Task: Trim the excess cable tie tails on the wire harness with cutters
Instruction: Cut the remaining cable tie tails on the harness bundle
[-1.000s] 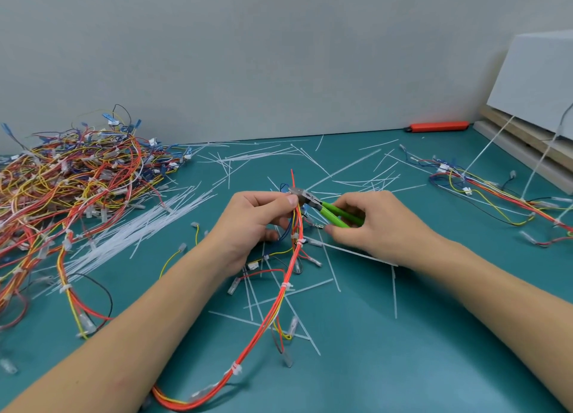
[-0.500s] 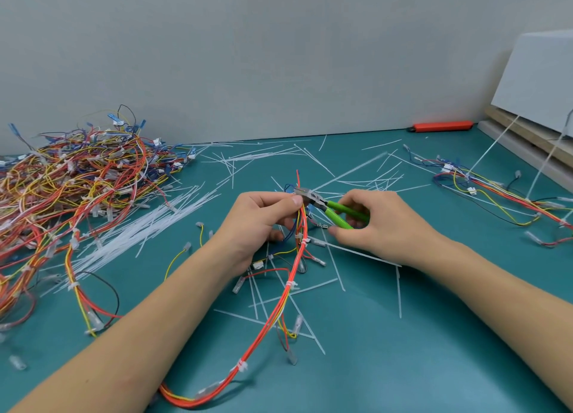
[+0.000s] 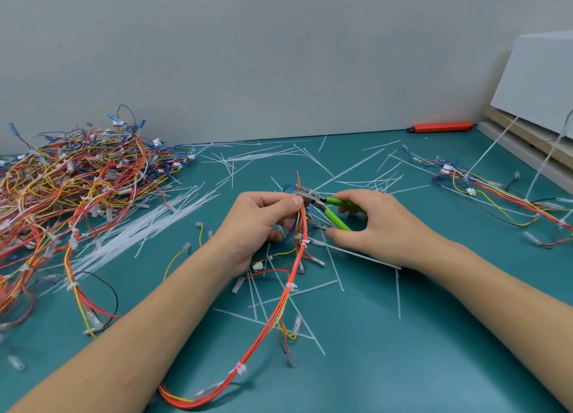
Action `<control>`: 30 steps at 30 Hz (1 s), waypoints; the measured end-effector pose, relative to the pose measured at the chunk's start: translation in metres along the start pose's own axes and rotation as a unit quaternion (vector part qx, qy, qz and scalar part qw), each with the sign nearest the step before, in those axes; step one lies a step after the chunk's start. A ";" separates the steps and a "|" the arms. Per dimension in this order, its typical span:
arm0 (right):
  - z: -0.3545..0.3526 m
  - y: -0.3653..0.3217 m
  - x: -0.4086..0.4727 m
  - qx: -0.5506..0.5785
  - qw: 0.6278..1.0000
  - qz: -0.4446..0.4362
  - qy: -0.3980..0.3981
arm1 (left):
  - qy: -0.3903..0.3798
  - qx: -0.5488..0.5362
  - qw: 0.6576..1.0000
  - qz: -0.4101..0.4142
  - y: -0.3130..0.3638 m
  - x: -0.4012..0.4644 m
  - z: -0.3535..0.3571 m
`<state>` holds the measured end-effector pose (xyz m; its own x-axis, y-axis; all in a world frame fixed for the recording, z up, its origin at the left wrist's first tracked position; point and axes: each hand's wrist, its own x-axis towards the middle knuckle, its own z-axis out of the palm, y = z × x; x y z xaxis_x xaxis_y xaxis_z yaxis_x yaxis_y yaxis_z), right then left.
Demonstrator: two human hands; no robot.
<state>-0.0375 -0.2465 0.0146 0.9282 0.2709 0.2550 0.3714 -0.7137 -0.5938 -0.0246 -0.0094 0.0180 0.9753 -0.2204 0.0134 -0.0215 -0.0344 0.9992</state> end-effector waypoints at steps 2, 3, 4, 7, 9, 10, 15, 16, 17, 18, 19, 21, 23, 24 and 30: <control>-0.001 0.000 0.000 0.012 1.000 0.011 0.009 | 0.003 0.000 1.000 0.000 -0.001 0.000 0.000; -0.001 0.001 0.001 0.010 1.000 0.014 0.008 | 0.004 0.000 1.000 0.000 -0.001 0.000 -0.001; -0.001 0.001 0.001 0.005 1.000 0.016 0.004 | 0.004 -0.001 1.000 0.000 -0.001 0.001 -0.001; -0.001 0.002 0.001 0.013 1.000 0.004 0.007 | 0.002 -0.005 1.000 0.002 0.000 0.000 -0.001; -0.001 0.000 0.000 -0.004 1.000 -0.006 0.001 | -0.002 -0.001 1.000 0.004 0.000 0.000 0.000; -0.001 -0.001 -0.001 -0.020 1.000 -0.009 -0.009 | -0.004 -0.001 1.000 0.004 0.000 -0.001 0.000; -0.004 -0.004 -0.002 -0.024 0.999 -0.012 -0.024 | 0.001 -0.003 1.000 -0.001 -0.001 0.000 -0.001; -0.003 -0.003 -0.002 -0.023 0.999 -0.012 -0.023 | -0.001 -0.001 1.000 -0.001 -0.001 0.001 -0.001; -0.003 -0.002 -0.001 -0.023 0.999 -0.011 -0.019 | -0.004 -0.001 1.000 0.000 -0.001 0.001 -0.001; -0.002 -0.001 -0.001 -0.021 1.000 -0.009 -0.011 | -0.005 -0.001 1.000 0.001 -0.002 0.001 -0.001; -0.002 0.000 0.000 -0.017 1.000 -0.004 -0.002 | -0.004 -0.001 1.000 0.001 -0.002 0.001 -0.001; -0.002 0.002 0.002 -0.004 1.000 0.011 0.005 | -0.002 0.000 1.000 0.001 -0.003 0.002 -0.002; 0.000 0.002 0.002 -0.001 1.000 0.016 0.003 | -0.002 0.001 1.000 0.001 -0.003 0.002 -0.002; 0.001 0.002 0.001 -0.001 1.000 0.015 0.003 | -0.002 0.000 1.000 0.001 -0.003 0.002 -0.002; 0.001 -0.003 0.000 0.006 1.000 0.009 -0.016 | 0.007 -0.002 1.000 -0.004 -0.003 0.002 -0.002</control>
<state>-0.0383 -0.2434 0.0161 0.9346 0.2798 0.2197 0.3555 -0.7103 -0.6075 -0.0218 -0.0078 0.0147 0.9784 -0.2065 0.0060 -0.0130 -0.0325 0.9994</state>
